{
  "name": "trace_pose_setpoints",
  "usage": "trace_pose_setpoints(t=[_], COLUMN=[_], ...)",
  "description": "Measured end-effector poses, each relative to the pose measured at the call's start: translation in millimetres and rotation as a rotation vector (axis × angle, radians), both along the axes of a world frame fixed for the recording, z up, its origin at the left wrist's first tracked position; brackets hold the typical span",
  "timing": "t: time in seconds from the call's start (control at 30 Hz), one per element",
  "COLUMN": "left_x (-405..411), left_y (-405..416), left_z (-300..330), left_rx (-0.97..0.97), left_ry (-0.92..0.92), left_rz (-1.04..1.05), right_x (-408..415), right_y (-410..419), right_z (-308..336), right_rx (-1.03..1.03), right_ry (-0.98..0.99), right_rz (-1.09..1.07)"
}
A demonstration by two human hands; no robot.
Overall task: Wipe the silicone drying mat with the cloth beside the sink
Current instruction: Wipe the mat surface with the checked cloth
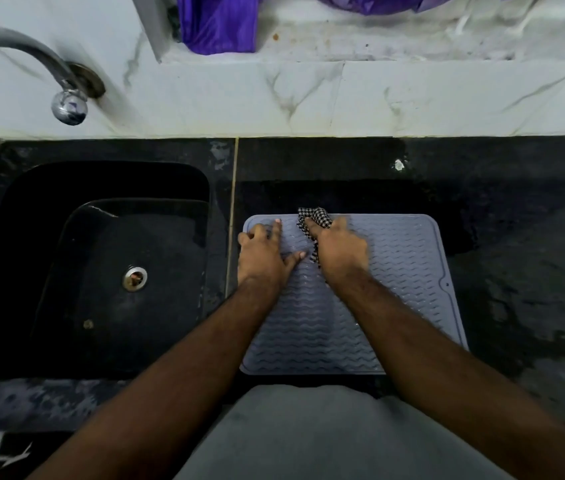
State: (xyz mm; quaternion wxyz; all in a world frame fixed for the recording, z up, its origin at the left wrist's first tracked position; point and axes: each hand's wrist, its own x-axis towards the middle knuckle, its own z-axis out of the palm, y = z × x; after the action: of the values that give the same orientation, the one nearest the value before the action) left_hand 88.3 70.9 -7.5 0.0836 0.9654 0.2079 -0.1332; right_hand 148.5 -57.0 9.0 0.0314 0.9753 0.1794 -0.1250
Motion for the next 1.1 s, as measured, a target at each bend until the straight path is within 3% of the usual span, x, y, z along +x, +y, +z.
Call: trace_pose_setpoints(t=[0.23, 0.57, 0.63, 0.7, 0.77, 0.87, 1.1], left_x=[5.7, 10.4, 12.4, 15.6, 21.1, 22.8, 29.7], left_y=[-8.3, -17.9, -29.1, -45.0, -63.8, -85.7, -95.0], left_z=[-1.4, 7.1, 11.7, 11.0, 5.2, -6.2, -8.3], left_rx=[0.144, -0.013, 0.016, 0.035, -0.134, -0.44, -0.379], left_ry=[0.073, 0.125, 0.059, -0.093, -0.155, -0.043, 0.022], left_rz=[-0.04, 0.081, 0.052, -0.148, -0.354, -0.317, -0.234], right_x=[10.9, 18.8, 21.7, 23.7, 25.2, 26.8, 32.8], right_y=[-39.5, -66.5, -66.6, -65.7, -65.4, -68.2, -78.1], right_z=[2.3, -3.8, -5.4, -7.3, -7.2, -8.1, -15.4], right_rx=[-0.026, -0.021, -0.01, 0.001, 0.021, 0.047, 0.087], right_ry=[-0.008, -0.005, 0.005, 0.025, 0.031, 0.02, 0.004], right_rz=[-0.051, -0.036, -0.028, -0.032, -0.052, -0.063, -0.036])
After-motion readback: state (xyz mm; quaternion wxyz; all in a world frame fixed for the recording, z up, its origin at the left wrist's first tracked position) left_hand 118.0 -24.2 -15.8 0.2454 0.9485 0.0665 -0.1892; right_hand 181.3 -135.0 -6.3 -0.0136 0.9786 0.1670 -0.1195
